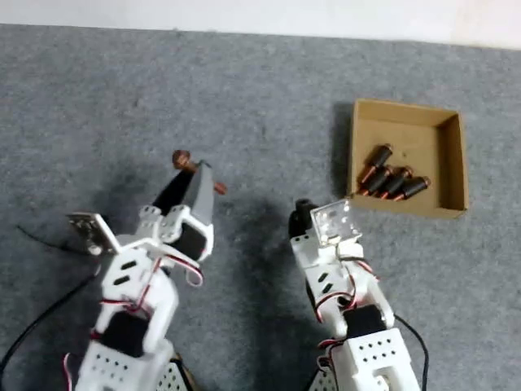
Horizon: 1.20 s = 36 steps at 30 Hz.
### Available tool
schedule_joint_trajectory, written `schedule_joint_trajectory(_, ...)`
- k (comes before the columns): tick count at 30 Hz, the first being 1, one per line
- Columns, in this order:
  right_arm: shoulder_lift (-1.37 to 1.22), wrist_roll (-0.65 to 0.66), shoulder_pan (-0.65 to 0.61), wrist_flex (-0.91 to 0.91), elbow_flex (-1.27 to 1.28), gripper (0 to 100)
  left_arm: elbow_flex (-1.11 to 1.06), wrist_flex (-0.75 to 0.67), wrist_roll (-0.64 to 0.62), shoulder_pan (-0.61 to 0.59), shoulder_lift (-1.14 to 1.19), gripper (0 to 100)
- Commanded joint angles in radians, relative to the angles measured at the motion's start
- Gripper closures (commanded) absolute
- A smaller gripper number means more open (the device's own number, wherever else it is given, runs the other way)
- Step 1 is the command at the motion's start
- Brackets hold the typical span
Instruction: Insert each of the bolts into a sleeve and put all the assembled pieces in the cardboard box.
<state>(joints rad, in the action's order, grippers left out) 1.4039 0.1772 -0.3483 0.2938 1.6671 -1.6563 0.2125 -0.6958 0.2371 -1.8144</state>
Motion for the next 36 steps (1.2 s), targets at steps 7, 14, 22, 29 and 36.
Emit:
schedule_joint_trajectory(7,0.139,0.009,-0.151,-0.124,-0.047,99.2,-0.041,-0.167,-0.026,0.044,-0.004,100)
schedule_joint_trajectory(14,0.367,0.129,-0.174,-0.119,0.073,99.2,-0.041,-0.117,-0.026,0.153,-0.004,100)
schedule_joint_trajectory(22,0.430,0.236,-0.229,-0.008,0.139,99.2,-0.041,-0.106,-0.025,0.156,-0.005,100)
schedule_joint_trajectory(29,0.433,0.256,-0.237,0.081,0.140,99.2,-0.030,-0.109,-0.025,0.154,-0.007,100)
schedule_joint_trajectory(36,0.433,0.256,-0.234,0.082,0.140,99.2,-0.039,-0.106,-0.021,0.170,-0.007,100)
